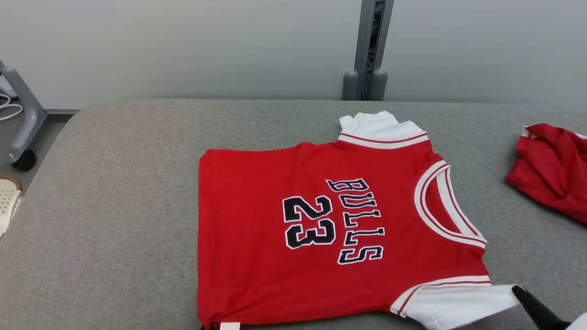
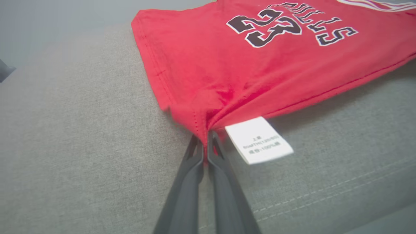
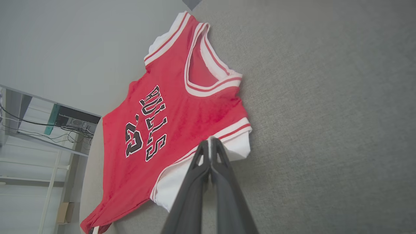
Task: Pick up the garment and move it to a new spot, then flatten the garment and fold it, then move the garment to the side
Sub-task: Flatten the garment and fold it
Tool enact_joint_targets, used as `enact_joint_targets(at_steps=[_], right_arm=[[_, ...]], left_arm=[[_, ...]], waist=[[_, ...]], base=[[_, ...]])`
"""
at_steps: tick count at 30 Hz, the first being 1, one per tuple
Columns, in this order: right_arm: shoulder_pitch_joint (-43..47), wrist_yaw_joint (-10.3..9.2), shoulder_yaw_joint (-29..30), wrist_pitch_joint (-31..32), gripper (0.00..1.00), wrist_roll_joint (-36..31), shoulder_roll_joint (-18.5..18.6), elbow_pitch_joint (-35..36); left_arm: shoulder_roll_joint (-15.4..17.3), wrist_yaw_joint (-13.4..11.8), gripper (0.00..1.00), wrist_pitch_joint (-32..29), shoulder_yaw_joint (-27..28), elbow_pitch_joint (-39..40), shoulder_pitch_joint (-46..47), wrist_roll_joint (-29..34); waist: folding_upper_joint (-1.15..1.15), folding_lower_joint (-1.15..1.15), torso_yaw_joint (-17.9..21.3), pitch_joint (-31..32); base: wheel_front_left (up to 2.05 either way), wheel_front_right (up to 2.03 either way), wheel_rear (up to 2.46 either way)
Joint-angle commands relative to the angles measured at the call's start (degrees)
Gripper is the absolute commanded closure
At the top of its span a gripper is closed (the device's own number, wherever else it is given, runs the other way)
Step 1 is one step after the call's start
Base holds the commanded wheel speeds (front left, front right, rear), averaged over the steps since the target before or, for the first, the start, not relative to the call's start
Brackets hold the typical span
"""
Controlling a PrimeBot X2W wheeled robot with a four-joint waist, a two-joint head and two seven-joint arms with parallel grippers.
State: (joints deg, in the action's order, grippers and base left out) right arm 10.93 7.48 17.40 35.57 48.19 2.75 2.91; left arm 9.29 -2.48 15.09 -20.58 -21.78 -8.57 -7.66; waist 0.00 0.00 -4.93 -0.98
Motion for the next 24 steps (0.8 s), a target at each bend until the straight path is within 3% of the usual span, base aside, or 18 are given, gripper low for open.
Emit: enact_joint_targets(at_steps=[1,7,14,24], right_arm=[[-1.17,0.03,0.2,-0.58,1.0,-0.06,0.33,0.44],[-6.72,0.03,0.15,-1.87,1.0,-0.53,0.32,0.32],[-13.61,0.03,-1.05,-1.97,1.0,-2.93,0.32,-1.66],[-26.48,0.03,-1.44,-4.97,1.0,-6.21,0.34,-10.47]], left_arm=[[0.63,0.32,1.0,0.04,0.31,0.2,1.59,0.56],[1.48,1.93,1.0,0.04,0.78,1.1,5.41,1.99],[0.8,1.37,1.0,-1.27,0.46,1.07,11.09,2.76],[-0.82,-0.16,1.0,-7.43,0.26,2.88,16.87,2.48]], waist=[[0.0,0.0,0.08,-0.32],[0.0,0.0,0.43,-1.45],[0.0,0.0,0.89,-3.43],[0.0,0.0,1.65,-7.26]], base=[[0.0,0.0,0.0],[0.0,0.0,0.0],[0.0,0.0,0.0],[0.0,0.0,0.0]])
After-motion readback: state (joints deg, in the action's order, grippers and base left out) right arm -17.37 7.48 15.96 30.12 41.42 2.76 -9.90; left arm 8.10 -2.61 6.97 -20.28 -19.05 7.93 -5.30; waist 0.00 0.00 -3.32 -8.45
